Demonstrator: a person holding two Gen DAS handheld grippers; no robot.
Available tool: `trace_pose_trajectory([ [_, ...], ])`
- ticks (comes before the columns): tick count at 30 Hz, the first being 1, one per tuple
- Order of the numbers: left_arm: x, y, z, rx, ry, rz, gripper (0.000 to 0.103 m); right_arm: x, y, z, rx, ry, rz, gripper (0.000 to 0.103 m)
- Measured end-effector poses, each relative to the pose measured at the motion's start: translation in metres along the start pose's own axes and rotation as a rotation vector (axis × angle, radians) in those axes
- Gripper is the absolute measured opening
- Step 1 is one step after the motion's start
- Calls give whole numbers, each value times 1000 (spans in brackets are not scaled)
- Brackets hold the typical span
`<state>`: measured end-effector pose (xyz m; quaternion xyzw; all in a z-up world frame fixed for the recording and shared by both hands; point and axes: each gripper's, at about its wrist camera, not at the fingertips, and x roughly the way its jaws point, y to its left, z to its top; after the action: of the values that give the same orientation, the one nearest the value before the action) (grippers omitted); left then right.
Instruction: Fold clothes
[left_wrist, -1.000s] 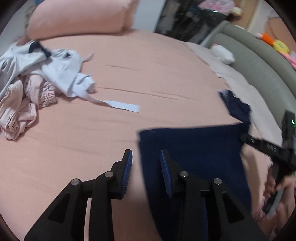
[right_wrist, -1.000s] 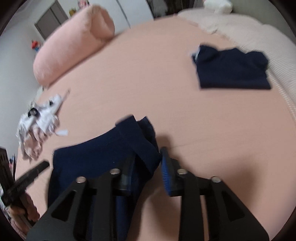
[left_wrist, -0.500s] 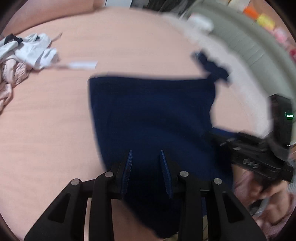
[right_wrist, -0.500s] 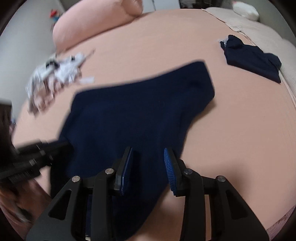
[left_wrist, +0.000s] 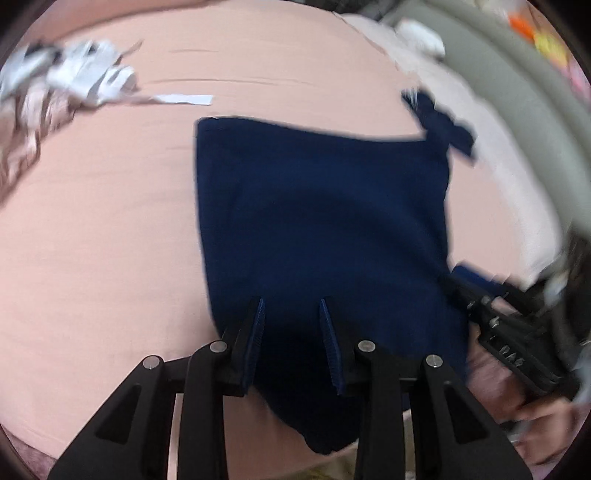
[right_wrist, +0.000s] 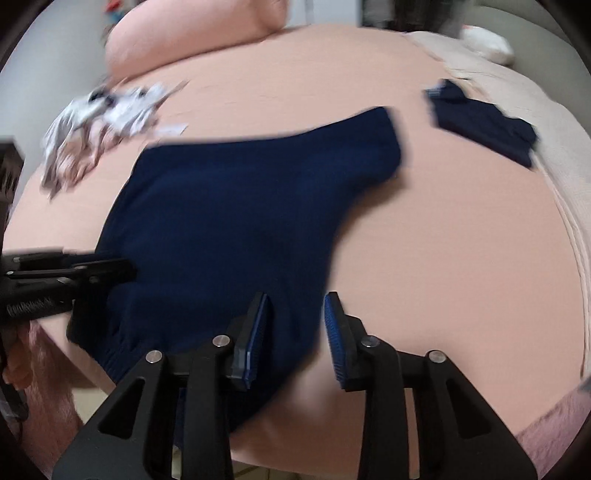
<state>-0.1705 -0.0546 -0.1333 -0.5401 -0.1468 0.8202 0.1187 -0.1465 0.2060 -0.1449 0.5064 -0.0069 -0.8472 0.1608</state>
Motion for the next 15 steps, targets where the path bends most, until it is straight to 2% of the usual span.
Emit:
trace_pose_trajectory([
  [2, -11, -5, -3, 23, -42, -7, 33, 0, 5, -4, -16, 5, -6, 33],
  [4, -15, -19, -11, 93, -36, 1, 34, 0, 9, -7, -32, 9, -11, 36],
  [5, -11, -25, -15, 138, -11, 36, 35, 0, 12, -9, -39, 11, -14, 39],
  [7, 5, -26, -23, 262, 72, 193, 38, 2, 7, -12, -39, 22, -57, 37],
  [8, 10, -19, -24, 275, 93, 252, 54, 3, 4, -12, -36, 29, -84, 37],
  [9, 5, -12, -21, 229, 83, 235, 57, -1, -1, -12, -20, 22, -89, 37],
  [11, -11, 4, -15, 106, 48, 150, 55, -16, -12, -11, 37, -14, -57, 37],
  [13, -14, -1, -18, 122, 35, 74, 55, -31, -19, -10, 87, -47, -10, 37],
  [15, -14, -9, -23, 162, 26, 0, 55, -37, -19, -15, 119, -51, 76, 37],
])
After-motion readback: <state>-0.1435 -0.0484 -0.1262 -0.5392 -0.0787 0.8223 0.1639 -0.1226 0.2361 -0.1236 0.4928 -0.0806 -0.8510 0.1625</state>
